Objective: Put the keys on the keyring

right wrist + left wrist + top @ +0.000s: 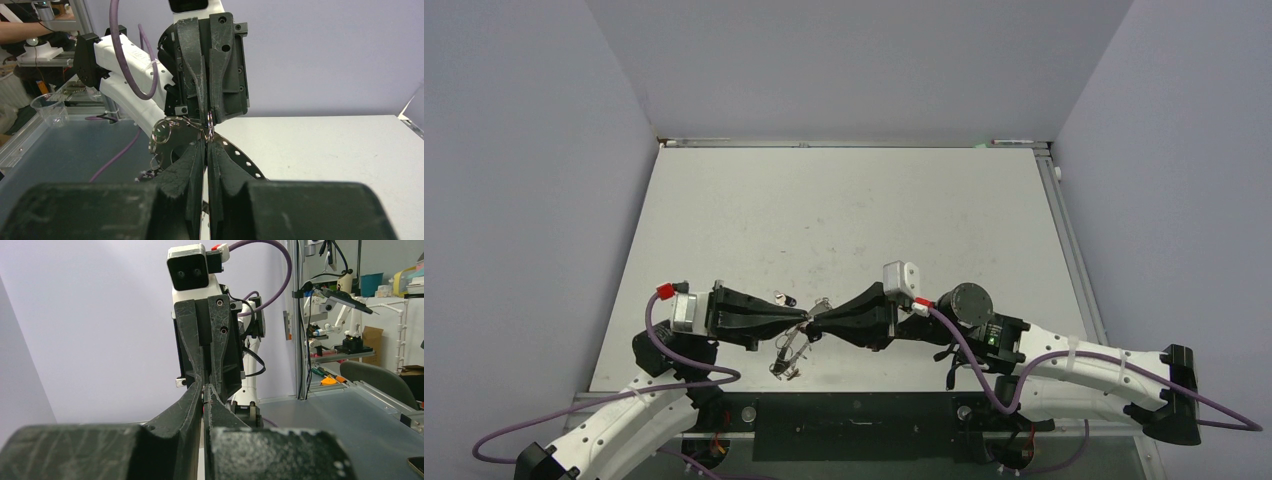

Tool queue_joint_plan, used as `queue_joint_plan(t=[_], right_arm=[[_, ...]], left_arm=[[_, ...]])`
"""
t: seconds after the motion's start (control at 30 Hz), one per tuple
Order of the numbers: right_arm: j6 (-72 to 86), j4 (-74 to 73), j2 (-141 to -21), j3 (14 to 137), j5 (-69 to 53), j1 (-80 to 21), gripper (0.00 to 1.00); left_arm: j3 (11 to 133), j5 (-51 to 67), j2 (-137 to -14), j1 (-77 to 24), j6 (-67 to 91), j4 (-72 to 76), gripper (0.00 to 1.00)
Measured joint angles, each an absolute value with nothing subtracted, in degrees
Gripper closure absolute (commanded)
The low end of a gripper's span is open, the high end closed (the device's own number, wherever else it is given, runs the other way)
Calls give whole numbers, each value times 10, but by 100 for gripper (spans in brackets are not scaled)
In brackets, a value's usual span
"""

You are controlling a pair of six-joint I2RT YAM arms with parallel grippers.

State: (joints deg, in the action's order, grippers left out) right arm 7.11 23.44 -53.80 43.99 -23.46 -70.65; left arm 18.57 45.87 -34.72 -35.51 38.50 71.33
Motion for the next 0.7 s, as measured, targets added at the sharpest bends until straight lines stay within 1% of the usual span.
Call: queue_joint_plan(t=[0.7], right_arm=[[111, 285, -561, 415, -243, -698, 95]], left_arm=[[182, 453, -343, -347, 385, 712, 100]])
